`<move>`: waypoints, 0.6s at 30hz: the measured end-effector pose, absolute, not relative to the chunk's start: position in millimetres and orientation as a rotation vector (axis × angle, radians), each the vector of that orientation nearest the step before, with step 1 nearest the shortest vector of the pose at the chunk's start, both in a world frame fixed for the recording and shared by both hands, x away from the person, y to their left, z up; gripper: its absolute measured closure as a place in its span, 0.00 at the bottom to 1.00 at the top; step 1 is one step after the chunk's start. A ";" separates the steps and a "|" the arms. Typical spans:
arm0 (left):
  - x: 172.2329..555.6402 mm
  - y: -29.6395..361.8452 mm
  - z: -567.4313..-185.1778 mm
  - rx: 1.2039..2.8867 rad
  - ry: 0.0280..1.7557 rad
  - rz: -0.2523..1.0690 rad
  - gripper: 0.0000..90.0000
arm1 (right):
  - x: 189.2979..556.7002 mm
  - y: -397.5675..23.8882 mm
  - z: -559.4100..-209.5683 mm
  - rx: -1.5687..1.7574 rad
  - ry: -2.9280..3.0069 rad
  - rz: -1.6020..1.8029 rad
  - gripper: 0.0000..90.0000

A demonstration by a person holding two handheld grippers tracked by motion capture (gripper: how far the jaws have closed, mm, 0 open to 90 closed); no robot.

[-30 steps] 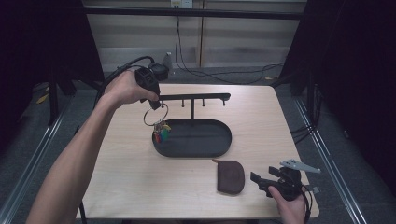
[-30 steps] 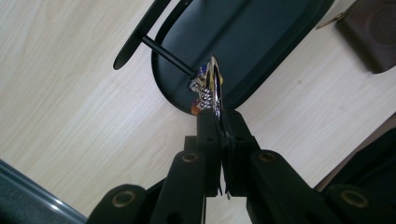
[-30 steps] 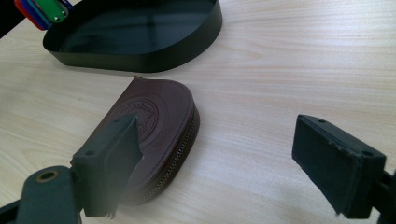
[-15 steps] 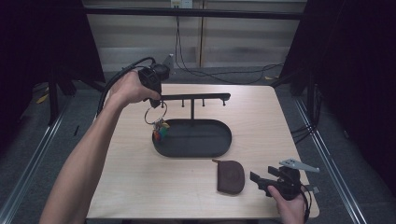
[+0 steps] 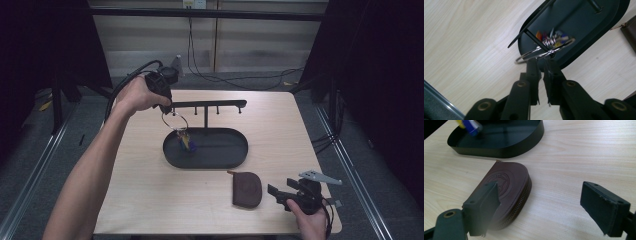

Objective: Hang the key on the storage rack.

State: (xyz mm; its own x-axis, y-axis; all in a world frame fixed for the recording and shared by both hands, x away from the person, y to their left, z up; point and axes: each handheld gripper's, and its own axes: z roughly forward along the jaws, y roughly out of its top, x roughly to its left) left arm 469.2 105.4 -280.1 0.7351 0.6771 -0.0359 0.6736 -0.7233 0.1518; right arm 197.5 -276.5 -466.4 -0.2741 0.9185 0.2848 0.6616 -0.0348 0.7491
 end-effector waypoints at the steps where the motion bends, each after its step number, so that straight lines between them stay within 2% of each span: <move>1: 469.1 107.8 -280.6 2.766 1.099 0.033 0.85 | 197.5 -276.5 -466.5 1.673 1.945 1.209 0.17; 4: 467.3 115.0 -281.4 2.751 1.103 0.031 0.78 | 197.9 -276.6 -466.9 1.673 1.947 1.204 0.17; 10: 460.4 126.4 -280.8 2.704 1.086 0.025 0.72 | 198.6 -275.7 -466.7 1.672 1.948 1.202 0.17; 18: 449.3 144.9 -288.3 2.554 1.096 -0.102 0.68 | 201.1 -275.7 -467.3 1.685 1.945 1.199 0.17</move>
